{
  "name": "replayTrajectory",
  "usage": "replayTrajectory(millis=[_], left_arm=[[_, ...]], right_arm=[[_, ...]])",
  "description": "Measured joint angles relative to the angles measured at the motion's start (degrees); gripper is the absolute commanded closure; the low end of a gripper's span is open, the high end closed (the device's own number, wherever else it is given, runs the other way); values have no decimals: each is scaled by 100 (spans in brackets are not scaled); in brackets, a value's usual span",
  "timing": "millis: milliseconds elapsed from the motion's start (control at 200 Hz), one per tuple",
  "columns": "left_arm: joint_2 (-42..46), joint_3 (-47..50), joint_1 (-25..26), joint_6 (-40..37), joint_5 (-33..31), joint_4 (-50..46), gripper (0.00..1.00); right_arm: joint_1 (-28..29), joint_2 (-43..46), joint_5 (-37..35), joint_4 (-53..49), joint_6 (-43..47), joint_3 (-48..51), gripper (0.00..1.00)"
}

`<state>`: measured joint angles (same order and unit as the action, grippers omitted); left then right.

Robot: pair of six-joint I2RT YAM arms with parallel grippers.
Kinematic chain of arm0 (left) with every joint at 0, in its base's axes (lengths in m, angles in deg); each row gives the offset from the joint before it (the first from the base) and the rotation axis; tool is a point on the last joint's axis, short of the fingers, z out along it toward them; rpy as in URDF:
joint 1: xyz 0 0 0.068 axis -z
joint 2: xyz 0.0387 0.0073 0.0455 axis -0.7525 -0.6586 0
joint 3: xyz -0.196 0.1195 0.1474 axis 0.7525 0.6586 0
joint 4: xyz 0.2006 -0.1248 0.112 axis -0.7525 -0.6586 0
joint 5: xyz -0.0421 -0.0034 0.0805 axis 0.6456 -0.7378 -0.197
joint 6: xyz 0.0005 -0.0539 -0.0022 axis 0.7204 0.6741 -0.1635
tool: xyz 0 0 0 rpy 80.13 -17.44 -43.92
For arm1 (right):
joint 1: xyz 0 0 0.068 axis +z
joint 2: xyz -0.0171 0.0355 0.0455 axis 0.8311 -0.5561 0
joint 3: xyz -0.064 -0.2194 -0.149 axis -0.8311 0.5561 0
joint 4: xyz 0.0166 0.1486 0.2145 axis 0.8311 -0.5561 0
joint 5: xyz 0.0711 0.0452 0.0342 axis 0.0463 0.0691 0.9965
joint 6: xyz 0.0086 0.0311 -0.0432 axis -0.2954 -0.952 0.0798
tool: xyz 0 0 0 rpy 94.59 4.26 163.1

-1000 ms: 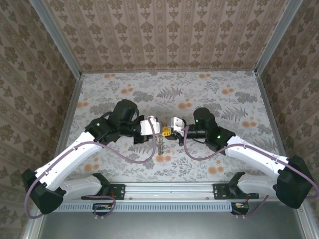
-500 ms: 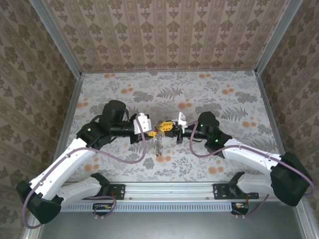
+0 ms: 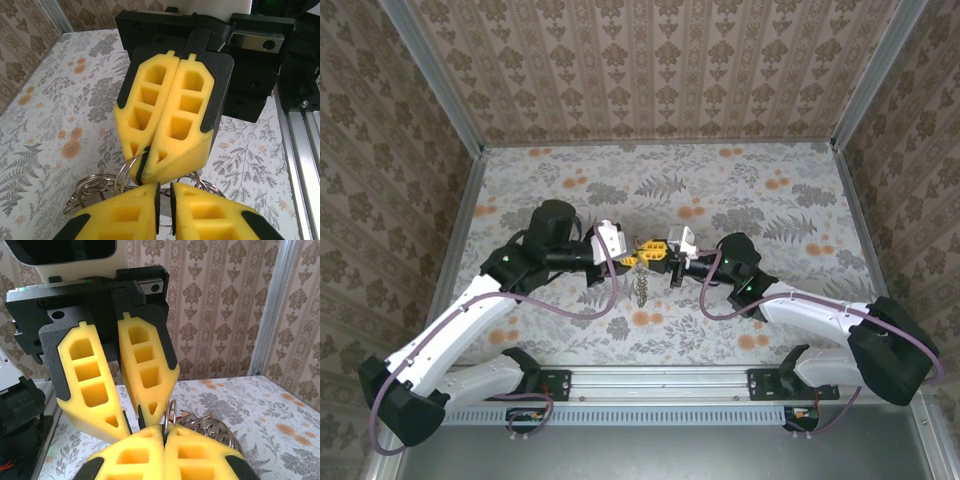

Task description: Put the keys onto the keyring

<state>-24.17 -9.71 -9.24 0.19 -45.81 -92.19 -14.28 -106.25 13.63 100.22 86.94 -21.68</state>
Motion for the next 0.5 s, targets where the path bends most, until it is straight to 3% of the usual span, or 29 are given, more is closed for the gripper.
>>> replayTrajectory(millis=[95, 240, 360, 500], left_arm=[[120, 33, -142, 7, 26, -52, 79], [737, 133, -374, 63, -87, 114, 65], [1106, 175, -481, 131, -157, 315, 64], [791, 175, -481, 234, -50, 358, 64]], right_arm=[[35, 0, -70, 107, 2, 55, 100], [90, 66, -59, 160, 15, 59, 100], [98, 238, 31, 74, 79, 59, 100], [101, 413, 94, -39, 195, 59, 100]])
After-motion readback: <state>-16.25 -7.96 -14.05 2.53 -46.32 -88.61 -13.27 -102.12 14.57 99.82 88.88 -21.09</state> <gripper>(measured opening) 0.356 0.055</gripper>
